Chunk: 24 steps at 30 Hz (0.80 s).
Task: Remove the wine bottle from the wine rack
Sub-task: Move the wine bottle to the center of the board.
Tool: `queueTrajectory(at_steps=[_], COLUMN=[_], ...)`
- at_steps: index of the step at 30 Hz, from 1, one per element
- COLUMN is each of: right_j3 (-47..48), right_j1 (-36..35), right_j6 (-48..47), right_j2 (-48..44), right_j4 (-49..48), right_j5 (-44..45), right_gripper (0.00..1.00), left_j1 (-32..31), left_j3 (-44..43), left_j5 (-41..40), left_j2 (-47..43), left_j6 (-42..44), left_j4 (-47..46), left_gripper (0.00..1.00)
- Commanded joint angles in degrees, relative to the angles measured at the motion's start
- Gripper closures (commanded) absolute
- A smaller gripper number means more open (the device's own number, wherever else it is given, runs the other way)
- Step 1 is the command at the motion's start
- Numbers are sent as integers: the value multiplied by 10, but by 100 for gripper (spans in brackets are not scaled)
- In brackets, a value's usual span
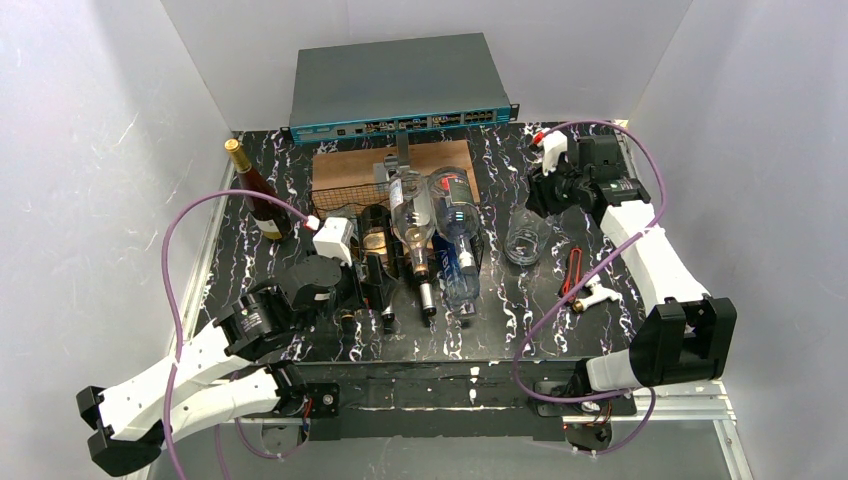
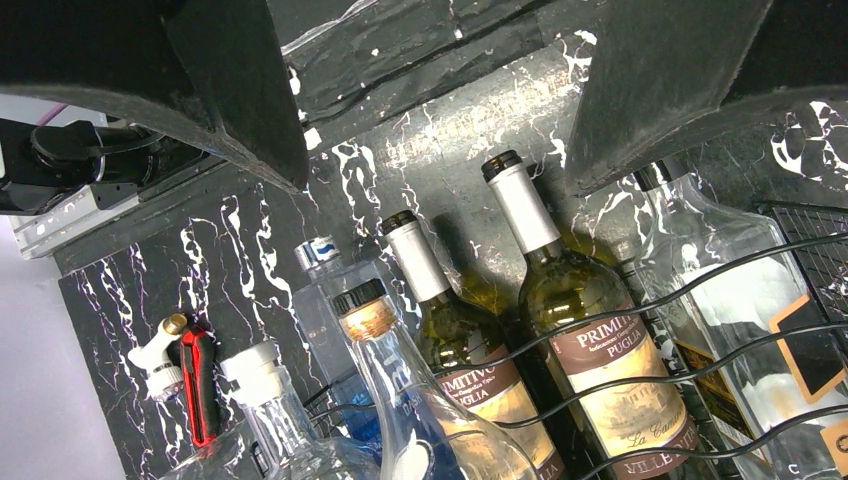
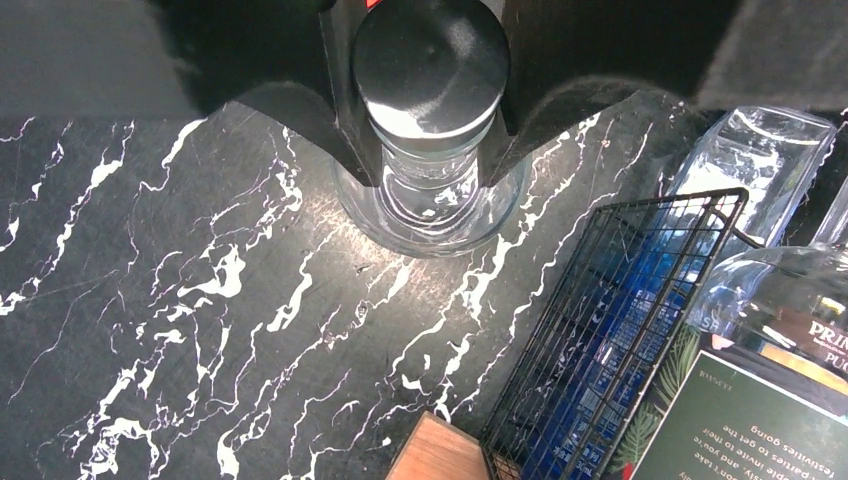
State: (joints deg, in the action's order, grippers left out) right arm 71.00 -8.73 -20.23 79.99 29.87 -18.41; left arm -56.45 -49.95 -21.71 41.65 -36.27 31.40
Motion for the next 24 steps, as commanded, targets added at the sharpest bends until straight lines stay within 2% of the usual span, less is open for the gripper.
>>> queueTrajectory(at_steps=[1,3,6,12,24], right_j3=[34,44,64,137,319], right_j1=[-1,0,1,6,11], right_j6=[0,1,3,17,86], right_j2=[1,5,19,81,269], right_j4=[-43,-51,-68,-116,-219], right_j5=[1,8,27,56,121], right_gripper=[81,90,98,99,99], left_j1=[1,1,2,2,2], left_j3=[6,7,9,9,-1], left_j5=[-20,-20,-22,-28,-41], left_j2=[-9,-11,-14,-12,-12], left_j6=[-4,-5,-7,-7,0], left_j4=[4,6,8,11,15], left_gripper=[1,1,1,1,1])
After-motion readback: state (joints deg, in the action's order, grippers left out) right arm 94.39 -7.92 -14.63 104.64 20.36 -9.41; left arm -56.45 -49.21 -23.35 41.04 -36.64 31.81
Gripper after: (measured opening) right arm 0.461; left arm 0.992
